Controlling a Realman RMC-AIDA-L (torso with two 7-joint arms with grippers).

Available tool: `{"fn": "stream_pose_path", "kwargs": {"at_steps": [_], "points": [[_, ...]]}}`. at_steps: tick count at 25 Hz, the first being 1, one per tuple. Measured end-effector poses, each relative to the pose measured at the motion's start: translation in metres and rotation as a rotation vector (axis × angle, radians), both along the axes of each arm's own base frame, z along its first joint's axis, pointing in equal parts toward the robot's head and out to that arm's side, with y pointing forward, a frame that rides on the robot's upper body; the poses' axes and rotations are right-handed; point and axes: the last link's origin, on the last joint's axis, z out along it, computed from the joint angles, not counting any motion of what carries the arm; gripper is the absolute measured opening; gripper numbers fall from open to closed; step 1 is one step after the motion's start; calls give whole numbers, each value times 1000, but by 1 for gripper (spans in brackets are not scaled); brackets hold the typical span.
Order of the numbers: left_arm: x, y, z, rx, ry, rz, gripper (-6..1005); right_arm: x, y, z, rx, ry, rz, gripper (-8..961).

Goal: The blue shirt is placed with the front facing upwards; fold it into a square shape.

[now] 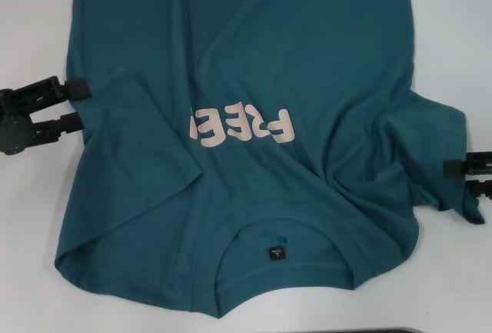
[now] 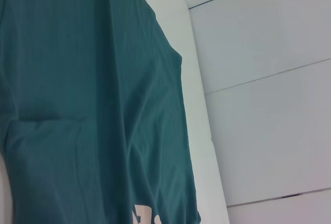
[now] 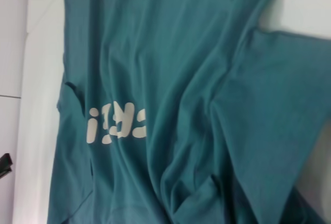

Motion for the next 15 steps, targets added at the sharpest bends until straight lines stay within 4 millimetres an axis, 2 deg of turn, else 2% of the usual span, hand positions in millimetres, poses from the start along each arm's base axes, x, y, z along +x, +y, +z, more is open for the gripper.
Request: {"fn": "stream_pose_path", "kwargs": {"at_steps": [6, 12, 15], "points": [[0, 0, 0, 1, 1, 1, 933, 4, 0, 5, 25, -12, -16, 803], [0, 0, 0, 1, -4, 3, 932, 1, 1, -2, -1, -26, 8, 802], [0, -1, -1, -3, -9, 5, 932, 1, 1, -1, -2, -26, 8, 686]]}}
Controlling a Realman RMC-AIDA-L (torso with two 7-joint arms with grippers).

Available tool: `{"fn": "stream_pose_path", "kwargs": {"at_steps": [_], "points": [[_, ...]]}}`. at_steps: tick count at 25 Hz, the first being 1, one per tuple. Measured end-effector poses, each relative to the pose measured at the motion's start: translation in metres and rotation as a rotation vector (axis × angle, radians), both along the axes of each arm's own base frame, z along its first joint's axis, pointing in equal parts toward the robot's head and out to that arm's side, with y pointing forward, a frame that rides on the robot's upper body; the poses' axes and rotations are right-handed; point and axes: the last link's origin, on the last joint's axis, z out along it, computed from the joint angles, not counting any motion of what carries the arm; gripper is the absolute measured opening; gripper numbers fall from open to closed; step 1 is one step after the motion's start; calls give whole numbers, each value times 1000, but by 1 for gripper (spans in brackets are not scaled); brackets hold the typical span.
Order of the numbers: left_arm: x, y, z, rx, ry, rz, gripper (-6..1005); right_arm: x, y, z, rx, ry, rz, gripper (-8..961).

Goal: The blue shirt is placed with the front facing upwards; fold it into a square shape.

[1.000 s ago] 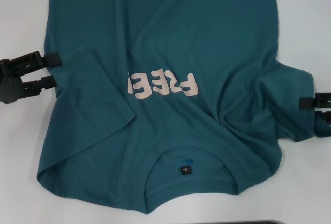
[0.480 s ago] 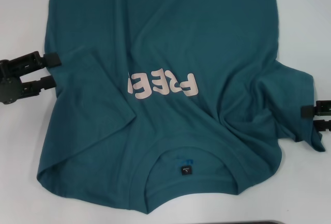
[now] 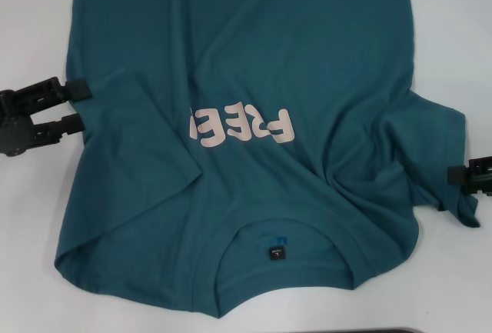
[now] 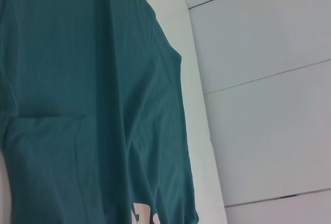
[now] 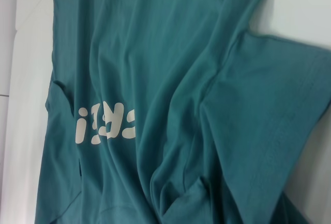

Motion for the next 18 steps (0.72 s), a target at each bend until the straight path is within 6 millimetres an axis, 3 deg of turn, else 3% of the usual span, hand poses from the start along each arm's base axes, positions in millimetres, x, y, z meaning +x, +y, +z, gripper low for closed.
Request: {"fn": "stream_pose_path", "kwargs": {"at_steps": [14, 18], "points": [[0, 0, 1, 1, -2, 1, 931, 1, -2, 1, -23, -6, -11, 93], [-1, 1, 1, 4, 0, 3, 932, 1, -3, 6, -27, -4, -5, 64]]}}
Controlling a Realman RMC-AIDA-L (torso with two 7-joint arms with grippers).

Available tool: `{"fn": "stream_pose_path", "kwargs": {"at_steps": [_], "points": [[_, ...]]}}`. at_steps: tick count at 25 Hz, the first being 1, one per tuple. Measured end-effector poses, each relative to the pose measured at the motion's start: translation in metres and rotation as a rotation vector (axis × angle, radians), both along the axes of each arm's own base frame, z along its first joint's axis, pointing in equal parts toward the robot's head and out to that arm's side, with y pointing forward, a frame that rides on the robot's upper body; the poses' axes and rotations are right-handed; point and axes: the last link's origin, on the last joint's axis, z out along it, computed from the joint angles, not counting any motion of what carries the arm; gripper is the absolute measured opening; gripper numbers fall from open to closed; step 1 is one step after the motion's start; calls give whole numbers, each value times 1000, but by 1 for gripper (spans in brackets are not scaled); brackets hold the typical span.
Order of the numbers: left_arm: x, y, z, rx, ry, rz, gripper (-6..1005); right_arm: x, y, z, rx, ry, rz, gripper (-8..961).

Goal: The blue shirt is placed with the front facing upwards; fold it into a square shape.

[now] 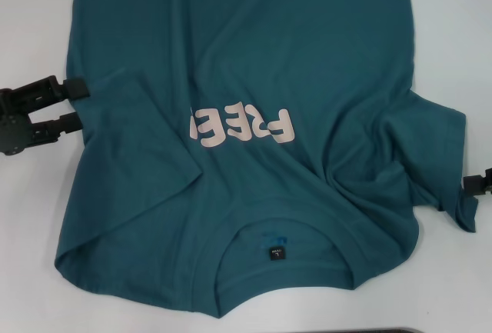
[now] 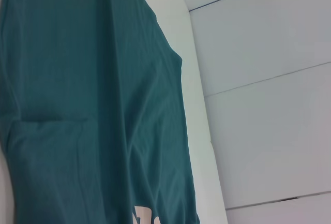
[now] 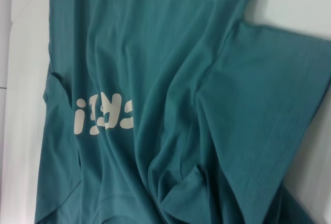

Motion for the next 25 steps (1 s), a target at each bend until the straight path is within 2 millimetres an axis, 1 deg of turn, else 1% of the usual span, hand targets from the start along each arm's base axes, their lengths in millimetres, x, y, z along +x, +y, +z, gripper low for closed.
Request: {"fn": "stream_pose_path", "kwargs": {"at_steps": [4, 7, 9, 15, 20, 25], "points": [[-1, 1, 0, 3, 3, 4, 931, 0, 0, 8, -2, -5, 18, 34], [-1, 1, 0, 5, 4, 7, 930, 0, -2, 9, -15, -4, 29, 12], [-1, 1, 0, 5, 4, 8, 930, 0, -4, 8, -36, -11, 29, 80], [-1, 1, -1, 5, 3, 8, 931, 3, -4, 6, -49, -34, 16, 328], [-1, 0, -1, 5, 2, 9, 932, 3, -2, 3, -27, -28, 1, 576], [-1, 0, -2, 5, 2, 10, 933, -1, 4, -7, -21, -19, 5, 615]]}}
